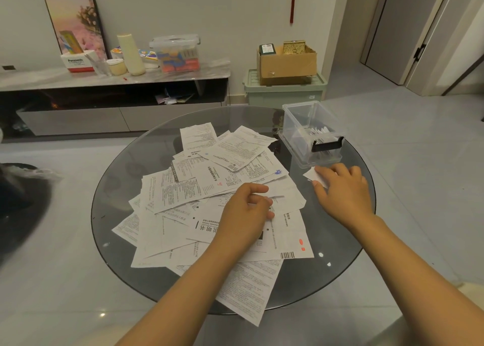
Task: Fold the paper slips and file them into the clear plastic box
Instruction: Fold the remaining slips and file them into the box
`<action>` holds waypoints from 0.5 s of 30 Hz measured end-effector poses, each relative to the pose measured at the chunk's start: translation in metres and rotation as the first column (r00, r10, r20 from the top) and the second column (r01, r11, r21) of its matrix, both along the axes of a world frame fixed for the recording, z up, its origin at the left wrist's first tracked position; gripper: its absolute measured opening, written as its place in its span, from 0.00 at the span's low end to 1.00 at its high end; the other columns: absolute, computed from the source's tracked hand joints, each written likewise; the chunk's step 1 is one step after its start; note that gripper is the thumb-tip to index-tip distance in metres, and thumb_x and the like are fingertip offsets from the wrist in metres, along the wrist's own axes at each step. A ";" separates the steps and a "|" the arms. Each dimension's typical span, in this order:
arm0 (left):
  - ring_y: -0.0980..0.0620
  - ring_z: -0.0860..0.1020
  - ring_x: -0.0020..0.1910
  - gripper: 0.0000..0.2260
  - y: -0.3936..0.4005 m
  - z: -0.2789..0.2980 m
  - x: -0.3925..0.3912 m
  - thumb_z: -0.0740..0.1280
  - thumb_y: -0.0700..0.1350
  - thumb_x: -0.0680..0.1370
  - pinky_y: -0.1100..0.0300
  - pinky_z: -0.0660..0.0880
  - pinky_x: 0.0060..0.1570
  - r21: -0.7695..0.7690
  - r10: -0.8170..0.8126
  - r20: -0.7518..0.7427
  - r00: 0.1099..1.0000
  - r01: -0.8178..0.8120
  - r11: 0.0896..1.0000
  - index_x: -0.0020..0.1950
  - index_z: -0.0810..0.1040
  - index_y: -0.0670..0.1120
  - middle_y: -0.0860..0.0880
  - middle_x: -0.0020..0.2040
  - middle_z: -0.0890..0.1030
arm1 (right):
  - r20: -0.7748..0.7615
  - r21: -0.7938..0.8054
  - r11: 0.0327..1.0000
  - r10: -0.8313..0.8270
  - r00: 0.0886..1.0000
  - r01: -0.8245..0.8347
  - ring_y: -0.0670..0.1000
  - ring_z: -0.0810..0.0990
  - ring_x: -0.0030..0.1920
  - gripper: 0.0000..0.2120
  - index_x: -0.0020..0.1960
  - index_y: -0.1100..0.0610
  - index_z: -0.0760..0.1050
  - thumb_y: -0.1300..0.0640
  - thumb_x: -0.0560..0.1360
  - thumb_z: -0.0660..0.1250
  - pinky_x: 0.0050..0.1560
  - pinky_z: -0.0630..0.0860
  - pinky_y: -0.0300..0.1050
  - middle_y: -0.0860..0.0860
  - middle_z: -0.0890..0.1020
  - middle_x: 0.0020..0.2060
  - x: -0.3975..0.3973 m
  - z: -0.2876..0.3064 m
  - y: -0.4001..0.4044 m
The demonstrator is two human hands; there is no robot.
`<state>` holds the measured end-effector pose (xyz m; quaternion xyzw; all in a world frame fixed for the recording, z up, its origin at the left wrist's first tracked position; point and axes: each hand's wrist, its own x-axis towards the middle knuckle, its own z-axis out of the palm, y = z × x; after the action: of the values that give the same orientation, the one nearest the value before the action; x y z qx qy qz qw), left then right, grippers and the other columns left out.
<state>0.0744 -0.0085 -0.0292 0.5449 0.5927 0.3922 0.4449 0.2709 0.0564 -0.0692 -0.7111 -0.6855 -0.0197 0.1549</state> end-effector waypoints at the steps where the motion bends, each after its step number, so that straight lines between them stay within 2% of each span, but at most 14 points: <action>1: 0.47 0.82 0.44 0.08 0.000 0.000 0.000 0.60 0.42 0.79 0.50 0.79 0.44 0.000 -0.002 -0.004 1.000 0.002 1.000 0.54 0.74 0.52 0.53 0.43 0.81 | 0.010 -0.013 1.000 -0.003 1.000 0.003 0.57 0.65 0.61 0.21 0.70 0.51 0.66 0.47 0.79 0.55 0.58 0.64 0.48 0.52 0.70 0.64 0.000 0.000 0.000; 3: 0.48 0.82 0.44 0.08 -0.001 0.001 0.000 0.60 0.42 0.79 0.50 0.79 0.44 -0.004 -0.003 -0.010 1.000 0.003 1.000 0.55 0.74 0.53 0.53 0.44 0.81 | 0.033 -0.033 0.999 -0.007 0.999 0.008 0.57 0.64 0.60 0.21 0.71 0.51 0.65 0.48 0.79 0.53 0.59 0.63 0.48 0.51 0.69 0.65 0.000 0.000 0.001; 8: 0.56 0.82 0.42 0.08 -0.002 0.002 -0.002 0.60 0.41 0.79 0.55 0.79 0.44 -0.009 0.000 0.001 1.000 0.000 1.000 0.55 0.74 0.52 0.52 0.47 0.81 | 0.034 -0.075 0.997 -0.022 0.999 0.024 0.56 0.64 0.60 0.21 0.71 0.51 0.64 0.48 0.79 0.52 0.59 0.63 0.48 0.52 0.68 0.65 -0.004 0.003 0.004; 15: 0.56 0.82 0.43 0.08 -0.002 0.001 -0.004 0.60 0.42 0.79 0.55 0.79 0.45 -0.013 0.008 -0.001 1.000 -0.008 1.000 0.55 0.74 0.53 0.53 0.47 0.81 | 0.042 -0.072 0.997 -0.027 0.999 0.030 0.57 0.64 0.59 0.21 0.70 0.53 0.65 0.51 0.79 0.53 0.58 0.65 0.47 0.53 0.70 0.63 -0.007 0.005 0.005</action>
<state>0.0709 -0.0106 -0.0278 0.5397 0.5978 0.3900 0.4464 0.2640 0.0615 -0.0646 -0.7253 -0.6788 -0.0117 0.1146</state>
